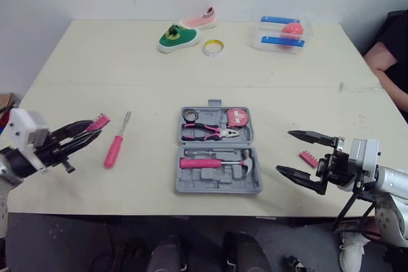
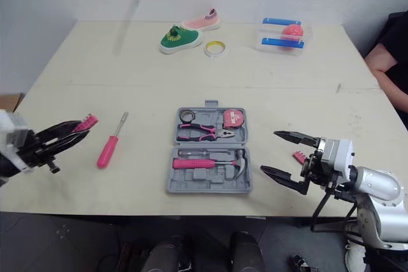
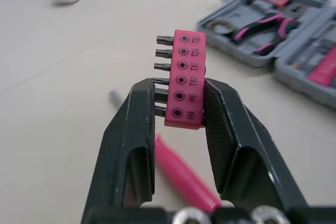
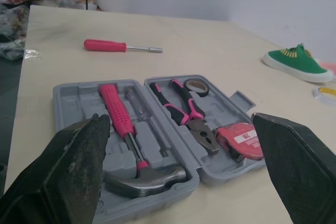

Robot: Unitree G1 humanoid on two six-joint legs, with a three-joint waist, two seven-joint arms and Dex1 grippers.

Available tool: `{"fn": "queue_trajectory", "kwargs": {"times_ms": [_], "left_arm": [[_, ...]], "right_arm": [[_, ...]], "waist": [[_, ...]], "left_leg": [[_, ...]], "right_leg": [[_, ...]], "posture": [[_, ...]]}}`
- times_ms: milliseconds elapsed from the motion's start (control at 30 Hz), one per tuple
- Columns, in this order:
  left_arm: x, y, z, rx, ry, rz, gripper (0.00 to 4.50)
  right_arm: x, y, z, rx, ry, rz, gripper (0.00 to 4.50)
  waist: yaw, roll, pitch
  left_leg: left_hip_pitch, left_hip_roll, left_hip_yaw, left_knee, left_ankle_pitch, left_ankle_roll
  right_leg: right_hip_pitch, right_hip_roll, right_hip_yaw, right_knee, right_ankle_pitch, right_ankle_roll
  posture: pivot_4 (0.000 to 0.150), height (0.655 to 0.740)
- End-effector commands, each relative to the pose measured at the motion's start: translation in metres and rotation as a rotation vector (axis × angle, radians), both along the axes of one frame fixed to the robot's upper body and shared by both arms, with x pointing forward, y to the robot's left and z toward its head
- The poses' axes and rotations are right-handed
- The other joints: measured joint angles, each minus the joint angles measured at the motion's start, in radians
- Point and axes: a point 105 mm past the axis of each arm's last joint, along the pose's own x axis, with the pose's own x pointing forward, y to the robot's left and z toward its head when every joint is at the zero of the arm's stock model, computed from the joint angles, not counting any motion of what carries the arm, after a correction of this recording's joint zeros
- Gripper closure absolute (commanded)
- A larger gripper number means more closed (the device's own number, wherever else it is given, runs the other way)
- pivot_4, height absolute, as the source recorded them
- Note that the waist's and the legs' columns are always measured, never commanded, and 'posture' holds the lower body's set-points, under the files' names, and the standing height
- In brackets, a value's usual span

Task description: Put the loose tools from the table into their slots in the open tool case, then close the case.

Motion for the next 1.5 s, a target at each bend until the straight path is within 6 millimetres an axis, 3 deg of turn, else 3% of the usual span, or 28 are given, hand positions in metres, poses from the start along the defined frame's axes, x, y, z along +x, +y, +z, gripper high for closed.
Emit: {"fn": "queue_trajectory", "kwargs": {"times_ms": [33,200,467,633,967,1500], "left_arm": [[-0.004,-0.039,0.002,0.052,0.043,-0.127,3.84],[-0.015,-0.093,-0.016,0.216,0.148,-0.331,3.84],[-0.019,-0.128,-0.048,0.392,0.254,-0.476,3.84],[-0.009,-0.138,-0.065,0.475,0.302,-0.417,3.84],[0.004,-0.144,-0.074,0.602,0.335,-0.383,3.84],[0.002,-0.157,-0.078,0.596,0.356,-0.371,3.84]], "right_arm": [[-0.004,0.006,0.009,-0.018,-0.023,0.045,0.0],[-0.007,0.011,0.007,-0.019,0.047,0.102,0.0],[-0.013,0.02,0.003,-0.012,0.097,0.171,0.0],[-0.013,0.021,0.003,-0.008,0.089,0.158,0.0],[-0.016,0.02,-0.008,-0.005,0.092,0.136,0.0],[-0.019,0.023,-0.012,0.012,0.09,0.127,0.0]], "waist": [[0.004,0.0,0.0],[0.004,0.001,0.001],[0.007,0.001,0.001],[0.01,0.001,0.001],[0.01,0.001,0.001],[0.01,0.001,0.001]], "left_leg": [[0.0,0.0,0.0,0.0,0.0,0.0],[-0.001,0.0,0.001,-0.001,0.001,0.0],[-0.001,0.001,0.002,0.001,0.002,0.002],[-0.001,0.001,0.002,0.001,0.003,0.004],[-0.002,0.001,0.002,0.003,0.003,0.005],[-0.002,0.002,0.002,0.007,0.004,0.006]], "right_leg": [[0.0,0.0,0.0,0.0,0.0,0.0],[-0.001,0.003,0.0,0.0,0.0,-0.001],[-0.001,0.005,0.001,0.0,0.0,-0.001],[-0.001,0.005,0.001,0.0,0.0,0.0],[-0.001,0.009,0.001,0.001,0.0,0.0],[-0.001,0.01,0.004,0.002,0.0,0.001]], "posture": [[0.15,0.74],[0.15,0.74],[0.15,0.74],[0.15,0.74],[0.15,0.74],[0.15,0.74]]}}
